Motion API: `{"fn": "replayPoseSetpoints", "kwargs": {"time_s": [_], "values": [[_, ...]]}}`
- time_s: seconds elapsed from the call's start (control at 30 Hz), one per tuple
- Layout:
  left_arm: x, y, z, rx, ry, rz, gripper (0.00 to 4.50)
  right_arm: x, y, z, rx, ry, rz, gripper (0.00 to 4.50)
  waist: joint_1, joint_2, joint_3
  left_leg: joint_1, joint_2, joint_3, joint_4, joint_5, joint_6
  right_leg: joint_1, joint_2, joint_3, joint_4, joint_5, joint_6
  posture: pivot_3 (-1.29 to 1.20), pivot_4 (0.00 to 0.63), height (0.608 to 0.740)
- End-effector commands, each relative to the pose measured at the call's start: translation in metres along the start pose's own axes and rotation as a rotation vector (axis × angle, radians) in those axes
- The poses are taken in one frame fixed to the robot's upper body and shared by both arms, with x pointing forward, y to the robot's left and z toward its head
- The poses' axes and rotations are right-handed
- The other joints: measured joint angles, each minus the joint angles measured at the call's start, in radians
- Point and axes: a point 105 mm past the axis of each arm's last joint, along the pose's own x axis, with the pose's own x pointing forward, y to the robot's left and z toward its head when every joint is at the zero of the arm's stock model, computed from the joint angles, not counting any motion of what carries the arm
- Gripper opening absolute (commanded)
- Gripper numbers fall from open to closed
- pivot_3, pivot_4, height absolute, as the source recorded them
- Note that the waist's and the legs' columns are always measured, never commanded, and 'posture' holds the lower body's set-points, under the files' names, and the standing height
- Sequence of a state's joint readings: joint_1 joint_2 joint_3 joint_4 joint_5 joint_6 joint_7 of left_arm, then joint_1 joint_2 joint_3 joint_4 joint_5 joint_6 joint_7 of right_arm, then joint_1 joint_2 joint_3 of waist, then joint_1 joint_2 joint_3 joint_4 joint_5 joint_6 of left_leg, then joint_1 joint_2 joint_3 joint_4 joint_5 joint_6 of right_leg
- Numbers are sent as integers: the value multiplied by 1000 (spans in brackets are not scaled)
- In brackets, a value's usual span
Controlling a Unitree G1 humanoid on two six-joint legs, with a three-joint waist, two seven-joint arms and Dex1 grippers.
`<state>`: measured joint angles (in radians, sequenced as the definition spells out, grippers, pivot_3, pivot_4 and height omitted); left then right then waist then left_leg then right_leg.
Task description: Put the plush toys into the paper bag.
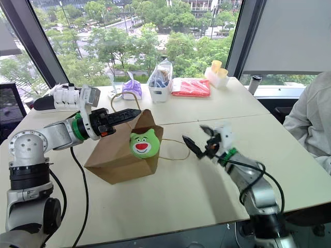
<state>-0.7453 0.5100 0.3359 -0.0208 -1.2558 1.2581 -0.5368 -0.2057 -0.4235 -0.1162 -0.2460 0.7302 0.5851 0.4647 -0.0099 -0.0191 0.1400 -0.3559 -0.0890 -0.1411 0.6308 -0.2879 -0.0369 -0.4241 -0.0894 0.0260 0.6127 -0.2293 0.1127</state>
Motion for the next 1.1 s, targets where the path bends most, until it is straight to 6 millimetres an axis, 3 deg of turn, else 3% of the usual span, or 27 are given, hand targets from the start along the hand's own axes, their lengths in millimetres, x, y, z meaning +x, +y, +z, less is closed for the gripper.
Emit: {"fn": "replayPoseSetpoints", "kwargs": {"time_s": [0.03,0.17,0.37,0.47,0.67,0.7,0.8,0.93,1.1], "values": [[-1,-10,9,41,-35,-34,0,-10,20,10,159,3,70,4474,-1,0,0,0,0,0,0,-1,1,0,0,0,0,0,0,0,150,740],[-1,-10,9,36,-41,-37,0,-13,30,-14,465,20,65,4474,-2,0,0,1,1,1,-1,-2,4,0,1,0,0,0,0,0,150,740],[2,-9,6,29,-42,-40,0,20,23,-14,593,-45,59,4474,-3,0,0,1,0,2,1,-2,4,0,1,0,0,0,0,0,150,740],[3,-9,5,31,-41,-40,0,33,13,-9,594,-91,23,3250,-3,0,0,1,1,2,0,-1,1,0,1,0,1,0,0,0,150,740],[-1,-9,5,41,-44,-30,0,33,15,-2,564,-102,33,77,-4,0,0,0,0,2,0,-1,2,-1,0,0,1,0,0,0,150,740],[-1,-9,5,41,-44,-29,0,33,15,-1,561,-104,34,27,-4,0,0,0,0,2,0,-1,2,-1,0,0,0,0,0,0,150,740],[0,-10,6,61,-40,-31,0,29,20,16,532,-157,81,27,-4,0,0,0,0,2,0,-1,2,-1,0,0,1,0,0,0,150,740],[4,-10,22,104,-68,-36,0,10,38,85,545,-411,300,27,-2,0,0,0,0,2,0,-1,2,-1,1,0,1,0,0,0,150,740],[7,-8,30,130,-77,-46,0,-4,52,127,519,-506,434,27,-4,0,0,1,0,2,0,-1,2,0,1,0,1,0,0,0,150,740]]}}
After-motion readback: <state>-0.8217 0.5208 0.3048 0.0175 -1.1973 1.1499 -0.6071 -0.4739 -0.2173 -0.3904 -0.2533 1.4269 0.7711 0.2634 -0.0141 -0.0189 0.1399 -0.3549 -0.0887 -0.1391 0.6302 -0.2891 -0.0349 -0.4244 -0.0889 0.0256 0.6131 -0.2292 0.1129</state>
